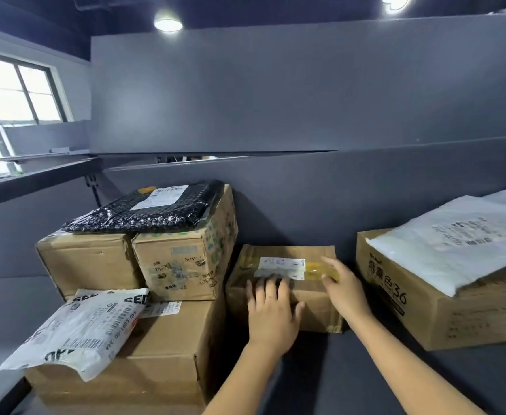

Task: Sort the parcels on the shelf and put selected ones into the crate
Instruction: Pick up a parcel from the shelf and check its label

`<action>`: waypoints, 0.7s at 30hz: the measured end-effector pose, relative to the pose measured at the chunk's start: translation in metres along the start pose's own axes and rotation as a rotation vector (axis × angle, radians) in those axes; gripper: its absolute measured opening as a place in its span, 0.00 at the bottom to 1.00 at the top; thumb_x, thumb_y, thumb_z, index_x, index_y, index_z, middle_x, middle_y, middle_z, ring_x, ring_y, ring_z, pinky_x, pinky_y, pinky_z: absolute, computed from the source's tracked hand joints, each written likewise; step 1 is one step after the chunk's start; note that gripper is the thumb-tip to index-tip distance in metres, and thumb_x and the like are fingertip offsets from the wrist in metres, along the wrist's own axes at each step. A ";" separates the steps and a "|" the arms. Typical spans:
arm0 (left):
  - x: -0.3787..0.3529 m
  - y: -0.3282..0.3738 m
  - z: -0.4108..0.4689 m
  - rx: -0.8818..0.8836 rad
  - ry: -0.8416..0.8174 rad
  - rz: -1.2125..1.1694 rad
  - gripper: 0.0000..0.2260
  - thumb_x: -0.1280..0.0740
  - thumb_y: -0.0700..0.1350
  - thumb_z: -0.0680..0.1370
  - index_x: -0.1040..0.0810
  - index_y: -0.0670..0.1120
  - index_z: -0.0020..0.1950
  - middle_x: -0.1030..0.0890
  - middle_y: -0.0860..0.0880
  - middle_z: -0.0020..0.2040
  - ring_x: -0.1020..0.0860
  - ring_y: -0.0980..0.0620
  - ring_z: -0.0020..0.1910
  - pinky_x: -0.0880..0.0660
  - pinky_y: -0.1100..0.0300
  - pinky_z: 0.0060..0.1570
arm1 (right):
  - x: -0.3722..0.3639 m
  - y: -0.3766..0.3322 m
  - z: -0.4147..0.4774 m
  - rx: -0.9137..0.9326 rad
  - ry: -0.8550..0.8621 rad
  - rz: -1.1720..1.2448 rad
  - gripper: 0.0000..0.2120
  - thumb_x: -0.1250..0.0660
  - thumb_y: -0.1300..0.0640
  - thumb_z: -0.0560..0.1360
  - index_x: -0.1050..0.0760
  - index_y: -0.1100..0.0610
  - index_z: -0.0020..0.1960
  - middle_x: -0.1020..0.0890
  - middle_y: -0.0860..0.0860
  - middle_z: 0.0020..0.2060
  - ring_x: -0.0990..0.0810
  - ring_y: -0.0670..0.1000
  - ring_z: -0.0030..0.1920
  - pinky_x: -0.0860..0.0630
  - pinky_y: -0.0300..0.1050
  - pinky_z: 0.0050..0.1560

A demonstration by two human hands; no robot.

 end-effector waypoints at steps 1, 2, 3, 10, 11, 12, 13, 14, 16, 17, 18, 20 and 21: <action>-0.002 -0.003 0.005 0.003 0.002 0.001 0.23 0.45 0.59 0.70 0.29 0.48 0.58 0.17 0.45 0.52 0.18 0.43 0.53 0.41 0.44 0.62 | -0.003 0.000 0.005 -0.001 0.002 -0.006 0.17 0.40 0.65 0.78 0.26 0.55 0.65 0.24 0.52 0.63 0.26 0.52 0.64 0.33 0.38 0.57; -0.003 -0.005 0.010 0.011 0.003 -0.004 0.23 0.45 0.59 0.70 0.30 0.48 0.59 0.17 0.45 0.52 0.18 0.43 0.53 0.41 0.44 0.62 | -0.005 0.001 0.009 -0.001 0.002 -0.010 0.15 0.40 0.65 0.78 0.25 0.55 0.62 0.24 0.53 0.62 0.25 0.51 0.62 0.33 0.38 0.55; -0.005 -0.007 0.015 0.017 0.001 -0.005 0.23 0.45 0.59 0.70 0.31 0.48 0.59 0.17 0.45 0.51 0.18 0.43 0.52 0.40 0.44 0.62 | -0.007 0.001 0.014 -0.003 0.000 -0.011 0.14 0.40 0.66 0.78 0.24 0.56 0.60 0.23 0.53 0.61 0.25 0.50 0.59 0.33 0.37 0.54; -0.021 -0.004 0.030 -0.012 -0.015 0.022 0.22 0.45 0.59 0.72 0.32 0.47 0.59 0.18 0.42 0.53 0.21 0.41 0.55 0.45 0.43 0.67 | -0.011 0.009 0.036 -0.005 0.008 -0.005 0.11 0.39 0.67 0.77 0.21 0.58 0.55 0.22 0.52 0.60 0.28 0.44 0.53 0.34 0.35 0.53; -0.024 -0.005 0.031 -0.013 -0.006 0.039 0.22 0.45 0.59 0.72 0.32 0.47 0.60 0.19 0.41 0.54 0.25 0.41 0.57 0.49 0.44 0.69 | -0.011 0.010 0.038 -0.004 0.009 0.004 0.11 0.39 0.67 0.77 0.21 0.58 0.54 0.22 0.52 0.60 0.28 0.44 0.53 0.34 0.34 0.54; -0.027 -0.006 0.034 -0.015 0.002 0.059 0.22 0.45 0.59 0.72 0.32 0.47 0.60 0.19 0.41 0.56 0.28 0.41 0.59 0.52 0.44 0.69 | -0.012 0.011 0.041 -0.003 0.010 0.012 0.11 0.39 0.67 0.77 0.21 0.58 0.54 0.22 0.51 0.61 0.28 0.44 0.54 0.34 0.34 0.54; -0.030 -0.006 0.036 -0.010 -0.015 0.065 0.23 0.45 0.59 0.73 0.31 0.47 0.60 0.19 0.41 0.57 0.31 0.41 0.60 0.54 0.43 0.70 | -0.012 0.012 0.043 -0.003 0.010 0.019 0.11 0.39 0.67 0.77 0.21 0.59 0.53 0.22 0.51 0.61 0.27 0.45 0.56 0.34 0.35 0.55; -0.032 -0.006 0.038 -0.005 -0.048 0.068 0.23 0.45 0.59 0.73 0.31 0.47 0.60 0.19 0.40 0.58 0.32 0.41 0.61 0.55 0.43 0.70 | -0.013 0.012 0.046 -0.005 0.013 0.027 0.11 0.39 0.67 0.77 0.21 0.59 0.53 0.22 0.51 0.61 0.26 0.46 0.58 0.34 0.35 0.56; -0.039 -0.003 0.041 -0.029 -0.106 0.068 0.23 0.45 0.59 0.72 0.26 0.46 0.60 0.20 0.40 0.59 0.33 0.40 0.61 0.57 0.43 0.71 | -0.013 0.014 0.052 -0.011 0.025 0.035 0.10 0.39 0.68 0.77 0.21 0.59 0.53 0.22 0.51 0.61 0.26 0.49 0.62 0.35 0.35 0.57; -0.043 -0.002 0.043 -0.032 -0.135 0.072 0.24 0.45 0.59 0.72 0.23 0.46 0.58 0.20 0.40 0.59 0.32 0.40 0.61 0.58 0.43 0.72 | -0.013 0.015 0.054 -0.014 0.029 0.038 0.10 0.39 0.68 0.77 0.21 0.59 0.52 0.22 0.51 0.61 0.26 0.50 0.63 0.34 0.35 0.58; -0.044 -0.001 0.044 -0.024 -0.157 0.082 0.25 0.45 0.59 0.72 0.20 0.46 0.57 0.20 0.40 0.60 0.30 0.39 0.60 0.59 0.44 0.72 | -0.014 0.016 0.056 -0.015 0.030 0.037 0.10 0.39 0.68 0.77 0.21 0.59 0.52 0.21 0.51 0.61 0.26 0.50 0.63 0.34 0.35 0.58; -0.049 0.000 0.048 -0.017 -0.120 0.136 0.25 0.45 0.59 0.71 0.17 0.46 0.54 0.20 0.40 0.59 0.23 0.37 0.57 0.61 0.44 0.73 | -0.013 0.015 0.057 -0.015 0.026 -0.007 0.11 0.39 0.66 0.78 0.21 0.58 0.54 0.21 0.51 0.60 0.25 0.51 0.63 0.32 0.37 0.58; -0.044 0.000 0.050 -0.002 -0.102 0.138 0.27 0.46 0.59 0.70 0.17 0.46 0.55 0.20 0.39 0.60 0.21 0.36 0.56 0.63 0.44 0.72 | -0.013 0.013 0.056 -0.006 0.024 -0.070 0.11 0.40 0.65 0.78 0.22 0.57 0.56 0.21 0.51 0.60 0.24 0.52 0.62 0.30 0.39 0.57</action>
Point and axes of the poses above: each hand's wrist, its own z-axis towards the middle knuckle, its own x-axis out of the back of the hand, y = z × x, the point moved 6 cm from there along z, towards the middle knuckle
